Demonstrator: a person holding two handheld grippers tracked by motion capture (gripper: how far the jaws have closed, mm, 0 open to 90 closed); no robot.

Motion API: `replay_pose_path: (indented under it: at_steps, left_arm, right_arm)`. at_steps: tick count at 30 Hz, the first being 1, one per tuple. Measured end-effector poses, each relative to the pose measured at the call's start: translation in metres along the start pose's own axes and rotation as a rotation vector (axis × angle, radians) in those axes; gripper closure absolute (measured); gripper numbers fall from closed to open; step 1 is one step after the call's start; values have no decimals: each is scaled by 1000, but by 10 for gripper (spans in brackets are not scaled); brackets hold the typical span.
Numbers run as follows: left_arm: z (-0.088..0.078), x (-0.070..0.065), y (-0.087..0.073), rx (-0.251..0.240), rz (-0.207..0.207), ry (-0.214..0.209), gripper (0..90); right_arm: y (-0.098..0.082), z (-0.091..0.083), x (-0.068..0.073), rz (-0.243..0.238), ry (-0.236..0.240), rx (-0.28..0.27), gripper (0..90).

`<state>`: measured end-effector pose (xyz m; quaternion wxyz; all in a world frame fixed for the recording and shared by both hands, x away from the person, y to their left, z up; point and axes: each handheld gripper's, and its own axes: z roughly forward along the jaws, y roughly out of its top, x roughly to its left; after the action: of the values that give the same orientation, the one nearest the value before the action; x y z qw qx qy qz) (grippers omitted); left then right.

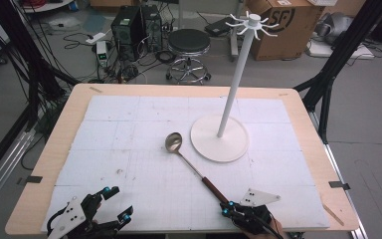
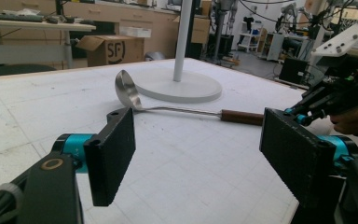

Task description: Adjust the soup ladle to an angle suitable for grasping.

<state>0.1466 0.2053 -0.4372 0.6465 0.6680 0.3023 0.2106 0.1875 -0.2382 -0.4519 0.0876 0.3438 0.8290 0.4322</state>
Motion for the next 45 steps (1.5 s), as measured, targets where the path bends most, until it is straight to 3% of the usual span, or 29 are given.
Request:
replay_pose_path:
  at_steps: [3,9,19,27,30,38,45]
  left_arm:
    - [0,0,0,-2,1,0,273]
    - [0,0,0,0,2,0,273]
    - [1,-2,0,1,4,-9,275]
    - [1,-2,-1,3,4,-7,275]
    - [0,-3,-1,3,6,-7,276]
    - [4,-6,0,6,10,-17,278]
    - [6,-7,-1,14,13,-21,278]
  right_arm:
    - [2,-1,-8,0,-37,6,895]
    - [5,-3,-26,86,-101,-2,895]
    - [16,2,-44,108,-135,30,895]
    - [18,3,-55,126,-158,22,895]
    - [13,-7,-51,153,-135,1,899]
    - [-2,-39,-57,170,-188,-13,899]
    - [-6,-38,-63,186,-200,3,899]
